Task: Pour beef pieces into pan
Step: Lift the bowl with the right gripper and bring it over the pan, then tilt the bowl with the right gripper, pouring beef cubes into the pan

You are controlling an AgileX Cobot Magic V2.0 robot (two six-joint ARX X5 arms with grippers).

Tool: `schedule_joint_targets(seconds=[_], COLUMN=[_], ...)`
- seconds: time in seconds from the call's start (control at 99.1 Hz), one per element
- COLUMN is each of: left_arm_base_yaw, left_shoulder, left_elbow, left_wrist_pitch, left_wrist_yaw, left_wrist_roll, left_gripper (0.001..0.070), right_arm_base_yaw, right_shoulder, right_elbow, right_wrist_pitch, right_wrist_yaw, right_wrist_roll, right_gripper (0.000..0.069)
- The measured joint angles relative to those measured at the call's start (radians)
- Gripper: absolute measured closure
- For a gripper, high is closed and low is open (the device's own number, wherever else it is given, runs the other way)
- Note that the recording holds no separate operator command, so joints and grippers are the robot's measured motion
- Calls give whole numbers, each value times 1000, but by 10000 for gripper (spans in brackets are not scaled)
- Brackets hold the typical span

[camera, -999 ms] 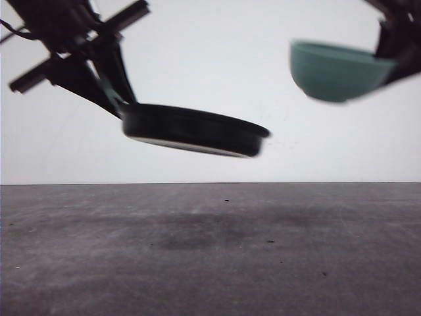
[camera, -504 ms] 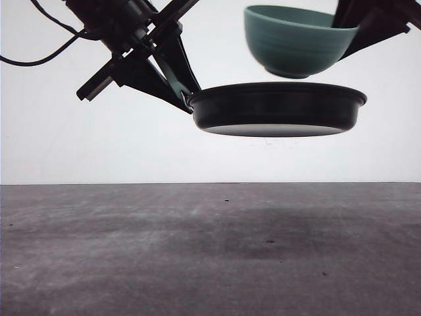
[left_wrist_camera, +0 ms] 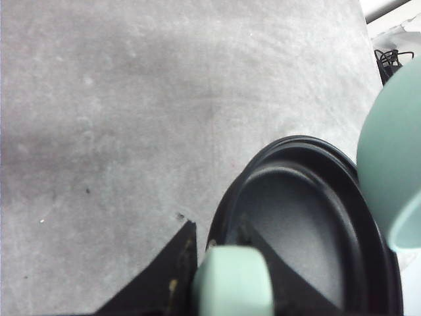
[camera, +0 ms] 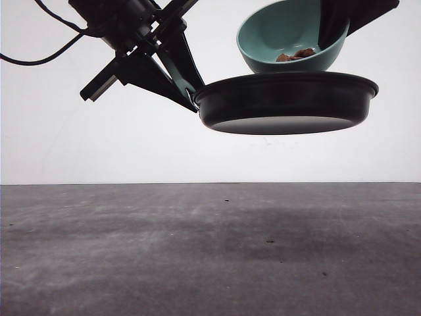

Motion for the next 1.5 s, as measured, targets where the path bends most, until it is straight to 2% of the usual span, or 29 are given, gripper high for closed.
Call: schedule_joint_targets(seconds=[0.383, 0.555, 0.777, 1.251, 1.503], left_arm_base_yaw=[0, 0, 0, 37, 41], left_shoulder=[0, 0, 0, 0, 0], left_elbow=[0, 0, 0, 0, 0], left_wrist_pitch=[16, 16, 16, 16, 16], left_wrist_yaw=[15, 25, 33, 82, 107], left_wrist_roll=[-25, -34, -39, -63, -69], left_gripper=[655, 655, 655, 655, 655], right_arm_base_yaw=[72, 95, 165, 174, 174], right_shoulder=[31, 56, 56, 57, 57], right_elbow=[0, -7, -38, -42, -67], right_wrist_pitch=[25, 100, 221, 362, 505], right_wrist_yaw=[230, 267, 327, 341, 300], right_wrist_roll=[-130, -163, -301, -557, -708], right_gripper=[670, 670, 670, 670, 670])
